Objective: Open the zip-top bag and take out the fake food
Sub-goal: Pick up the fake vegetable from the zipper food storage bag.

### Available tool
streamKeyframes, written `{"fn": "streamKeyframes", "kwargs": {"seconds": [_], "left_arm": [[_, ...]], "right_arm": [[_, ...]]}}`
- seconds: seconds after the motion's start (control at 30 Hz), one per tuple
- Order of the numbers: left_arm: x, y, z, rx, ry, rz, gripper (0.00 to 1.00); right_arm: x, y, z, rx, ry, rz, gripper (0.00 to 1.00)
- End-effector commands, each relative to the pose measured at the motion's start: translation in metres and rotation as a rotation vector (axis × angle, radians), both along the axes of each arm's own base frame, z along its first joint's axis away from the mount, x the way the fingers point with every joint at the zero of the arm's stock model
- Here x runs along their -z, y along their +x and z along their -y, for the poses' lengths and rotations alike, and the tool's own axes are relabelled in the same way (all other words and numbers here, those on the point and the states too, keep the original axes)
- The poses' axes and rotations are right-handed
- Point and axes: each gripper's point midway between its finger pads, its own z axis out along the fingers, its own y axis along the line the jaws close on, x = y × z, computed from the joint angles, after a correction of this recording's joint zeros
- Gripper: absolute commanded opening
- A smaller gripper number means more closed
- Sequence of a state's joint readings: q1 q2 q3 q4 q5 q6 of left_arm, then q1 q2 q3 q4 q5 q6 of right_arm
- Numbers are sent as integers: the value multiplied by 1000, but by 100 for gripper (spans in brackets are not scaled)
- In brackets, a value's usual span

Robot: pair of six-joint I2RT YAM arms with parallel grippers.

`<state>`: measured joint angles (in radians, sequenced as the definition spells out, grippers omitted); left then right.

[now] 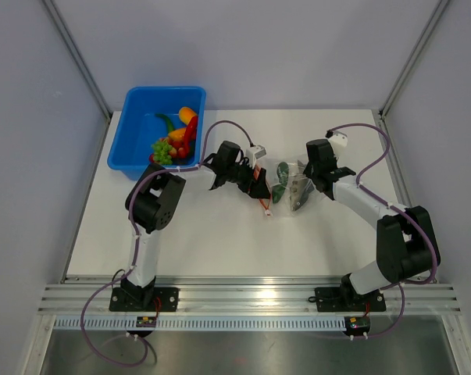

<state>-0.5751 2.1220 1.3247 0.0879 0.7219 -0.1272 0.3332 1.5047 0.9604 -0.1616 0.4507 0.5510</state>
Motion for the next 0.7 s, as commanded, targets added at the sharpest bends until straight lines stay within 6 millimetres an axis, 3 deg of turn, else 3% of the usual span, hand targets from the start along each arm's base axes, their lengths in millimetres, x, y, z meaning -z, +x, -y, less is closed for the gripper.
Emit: {"fn": "streamKeyframes", "kwargs": {"seconds": [0.0, 0.07, 0.23, 0.27, 0.3, 0.33, 0.43, 0.63, 0.67], "left_arm": [[-13, 2, 10, 19, -53, 15, 93], [-11, 3, 10, 17, -48, 29, 99], [-3, 10, 7, -11, 9, 50, 99], [-1, 11, 6, -17, 20, 47, 97], [3, 12, 5, -25, 36, 48, 85], [5, 13, 4, -29, 46, 46, 79], [8, 17, 1, -54, 79, 57, 66], [5, 16, -2, -73, 79, 69, 56], [9, 15, -3, -83, 80, 45, 47]], "right_arm": [[-8, 5, -2, 2, 30, 38, 0], [-9, 5, -2, 2, 30, 39, 0], [-10, 4, -1, 4, 28, 42, 0], [-10, 4, -1, 3, 30, 45, 0], [-10, 3, -2, 2, 29, 44, 0], [-11, 3, 0, 6, 27, 46, 0], [-11, 3, 0, 7, 26, 46, 0], [-11, 3, 0, 7, 23, 47, 0], [-11, 3, 1, 9, 21, 47, 0]]}}
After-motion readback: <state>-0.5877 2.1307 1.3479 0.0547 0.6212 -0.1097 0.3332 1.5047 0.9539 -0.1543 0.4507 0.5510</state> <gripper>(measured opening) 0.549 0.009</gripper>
